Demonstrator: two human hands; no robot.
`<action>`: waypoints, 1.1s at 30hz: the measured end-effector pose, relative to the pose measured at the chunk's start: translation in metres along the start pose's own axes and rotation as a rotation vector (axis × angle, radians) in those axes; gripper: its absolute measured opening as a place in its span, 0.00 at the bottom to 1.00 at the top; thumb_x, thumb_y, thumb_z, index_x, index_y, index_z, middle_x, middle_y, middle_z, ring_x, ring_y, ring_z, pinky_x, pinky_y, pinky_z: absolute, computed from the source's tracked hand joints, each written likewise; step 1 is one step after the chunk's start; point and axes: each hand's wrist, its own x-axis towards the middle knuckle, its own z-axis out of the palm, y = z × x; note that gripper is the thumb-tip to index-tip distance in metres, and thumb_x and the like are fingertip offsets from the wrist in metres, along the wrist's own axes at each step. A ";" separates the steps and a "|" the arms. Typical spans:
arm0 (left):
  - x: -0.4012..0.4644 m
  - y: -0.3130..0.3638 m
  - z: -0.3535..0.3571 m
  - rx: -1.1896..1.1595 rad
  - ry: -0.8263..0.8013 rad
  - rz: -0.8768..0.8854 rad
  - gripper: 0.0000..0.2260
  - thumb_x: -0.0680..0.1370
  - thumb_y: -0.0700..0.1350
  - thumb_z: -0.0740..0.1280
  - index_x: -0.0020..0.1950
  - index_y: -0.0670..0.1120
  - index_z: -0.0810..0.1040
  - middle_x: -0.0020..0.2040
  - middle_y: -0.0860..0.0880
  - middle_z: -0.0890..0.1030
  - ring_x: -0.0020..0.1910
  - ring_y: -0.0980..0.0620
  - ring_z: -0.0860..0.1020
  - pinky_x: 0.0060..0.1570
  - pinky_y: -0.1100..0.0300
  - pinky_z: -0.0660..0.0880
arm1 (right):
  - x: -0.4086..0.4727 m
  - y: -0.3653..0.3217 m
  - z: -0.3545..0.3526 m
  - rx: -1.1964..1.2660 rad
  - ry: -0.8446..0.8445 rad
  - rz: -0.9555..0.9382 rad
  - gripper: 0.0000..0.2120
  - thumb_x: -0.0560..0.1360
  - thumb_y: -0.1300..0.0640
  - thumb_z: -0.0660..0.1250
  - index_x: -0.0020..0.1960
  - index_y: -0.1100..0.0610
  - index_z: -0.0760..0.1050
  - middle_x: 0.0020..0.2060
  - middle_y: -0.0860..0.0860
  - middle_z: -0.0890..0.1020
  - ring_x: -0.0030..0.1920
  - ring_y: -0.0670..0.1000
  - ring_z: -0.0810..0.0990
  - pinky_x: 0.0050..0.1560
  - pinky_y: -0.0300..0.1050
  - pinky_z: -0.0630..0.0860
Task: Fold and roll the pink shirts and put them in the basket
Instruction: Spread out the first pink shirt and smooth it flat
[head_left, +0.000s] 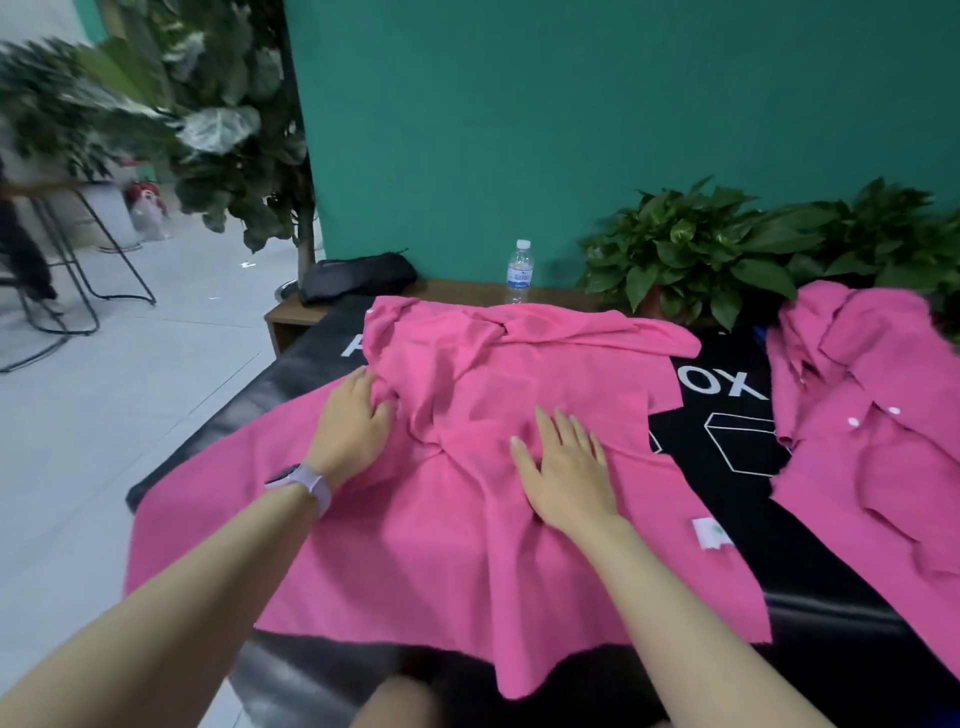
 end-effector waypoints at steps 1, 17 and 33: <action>-0.012 -0.013 -0.001 0.144 -0.089 -0.027 0.23 0.83 0.49 0.57 0.75 0.38 0.68 0.76 0.39 0.67 0.76 0.42 0.64 0.74 0.53 0.58 | -0.009 -0.001 0.001 -0.011 -0.039 0.003 0.34 0.83 0.35 0.46 0.83 0.51 0.49 0.82 0.52 0.54 0.81 0.52 0.51 0.80 0.52 0.46; -0.097 -0.029 -0.038 0.211 -0.075 -0.124 0.31 0.77 0.72 0.49 0.51 0.46 0.76 0.57 0.46 0.78 0.60 0.42 0.74 0.63 0.45 0.68 | -0.082 0.040 -0.022 -0.191 -0.183 0.254 0.45 0.77 0.26 0.38 0.83 0.55 0.41 0.82 0.55 0.46 0.82 0.57 0.45 0.81 0.56 0.45; -0.081 0.003 -0.027 -0.055 0.204 -0.162 0.09 0.82 0.41 0.57 0.49 0.39 0.75 0.48 0.38 0.80 0.48 0.36 0.76 0.46 0.49 0.71 | -0.101 0.086 -0.050 -0.240 -0.214 0.407 0.52 0.74 0.23 0.35 0.82 0.61 0.41 0.82 0.56 0.46 0.82 0.56 0.45 0.80 0.56 0.44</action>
